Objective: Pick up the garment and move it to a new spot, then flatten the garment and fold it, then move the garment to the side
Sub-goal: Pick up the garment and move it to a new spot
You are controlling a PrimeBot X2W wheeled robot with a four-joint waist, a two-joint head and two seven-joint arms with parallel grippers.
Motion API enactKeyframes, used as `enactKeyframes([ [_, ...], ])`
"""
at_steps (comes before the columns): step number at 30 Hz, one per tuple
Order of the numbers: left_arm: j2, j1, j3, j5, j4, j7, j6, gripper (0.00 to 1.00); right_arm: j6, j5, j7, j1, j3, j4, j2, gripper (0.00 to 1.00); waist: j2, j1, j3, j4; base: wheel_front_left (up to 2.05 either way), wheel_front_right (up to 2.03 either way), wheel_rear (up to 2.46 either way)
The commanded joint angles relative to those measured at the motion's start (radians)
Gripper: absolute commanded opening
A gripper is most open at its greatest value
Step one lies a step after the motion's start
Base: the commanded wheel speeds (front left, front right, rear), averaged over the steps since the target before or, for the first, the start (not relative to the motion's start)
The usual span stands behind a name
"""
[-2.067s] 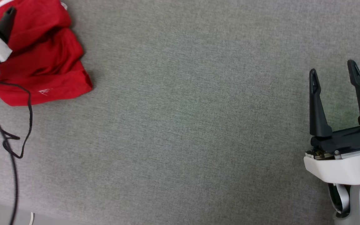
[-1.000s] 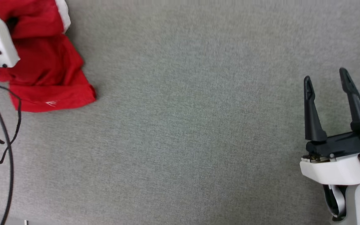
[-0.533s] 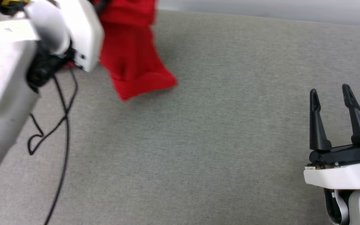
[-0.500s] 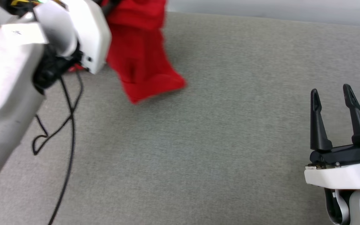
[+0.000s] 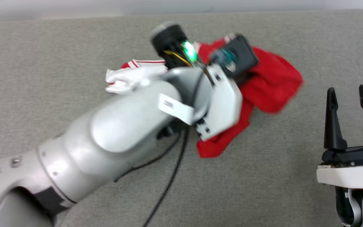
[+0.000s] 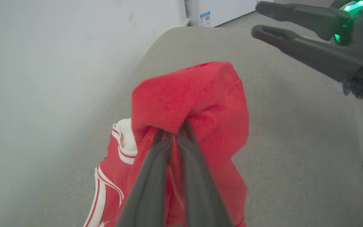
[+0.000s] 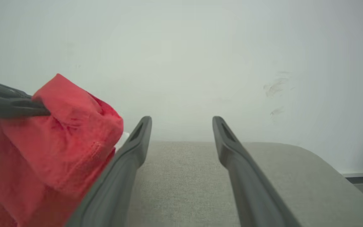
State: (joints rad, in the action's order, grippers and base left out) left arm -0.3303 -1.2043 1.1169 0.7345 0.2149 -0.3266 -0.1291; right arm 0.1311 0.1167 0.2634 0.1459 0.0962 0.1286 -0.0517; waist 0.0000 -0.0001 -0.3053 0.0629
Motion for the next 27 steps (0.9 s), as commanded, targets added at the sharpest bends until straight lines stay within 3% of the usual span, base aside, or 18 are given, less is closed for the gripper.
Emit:
enactKeyframes([
  [1,0.010,-0.001,0.016,0.010,0.004,0.012,0.000,0.00,-0.001,0.003,0.002,0.012,0.005,0.000,0.003,1.00,0.0000,0.0001,-0.013,0.022,0.00,0.00,0.00],
  [8,0.105,0.080,0.154,0.058,0.091,0.035,0.000,0.00,-0.001,0.016,0.002,0.023,0.031,0.003,0.003,1.00,0.0000,0.0001,-0.046,0.054,0.00,0.00,0.00],
  [15,0.142,0.237,0.162,-0.014,0.110,-0.089,-0.001,0.00,-0.001,0.021,0.002,0.039,0.033,0.002,0.003,1.00,0.0000,0.0001,-0.071,0.060,0.00,0.00,0.00],
  [20,0.146,0.280,0.163,-0.034,0.103,-0.094,-0.001,0.00,-0.001,0.013,0.002,0.031,0.034,-0.011,0.003,1.00,0.0000,0.0001,-0.057,0.045,0.00,0.00,0.00],
  [21,0.146,0.273,0.163,-0.041,0.108,-0.078,-0.001,0.56,-0.001,0.011,0.002,0.028,0.033,-0.014,0.003,1.00,0.0000,0.0001,-0.050,0.042,0.00,0.00,0.00],
  [22,0.148,0.265,0.163,-0.041,0.116,-0.048,-0.001,1.00,-0.001,0.009,0.002,0.024,0.034,-0.017,0.003,1.00,0.0000,0.0001,-0.040,0.037,0.00,0.00,0.00],
  [27,0.159,0.240,0.136,-0.024,0.168,0.154,0.000,1.00,-0.001,0.002,0.002,-0.004,0.038,-0.030,0.002,1.00,0.0000,0.0001,0.021,0.013,0.00,0.00,0.00],
])
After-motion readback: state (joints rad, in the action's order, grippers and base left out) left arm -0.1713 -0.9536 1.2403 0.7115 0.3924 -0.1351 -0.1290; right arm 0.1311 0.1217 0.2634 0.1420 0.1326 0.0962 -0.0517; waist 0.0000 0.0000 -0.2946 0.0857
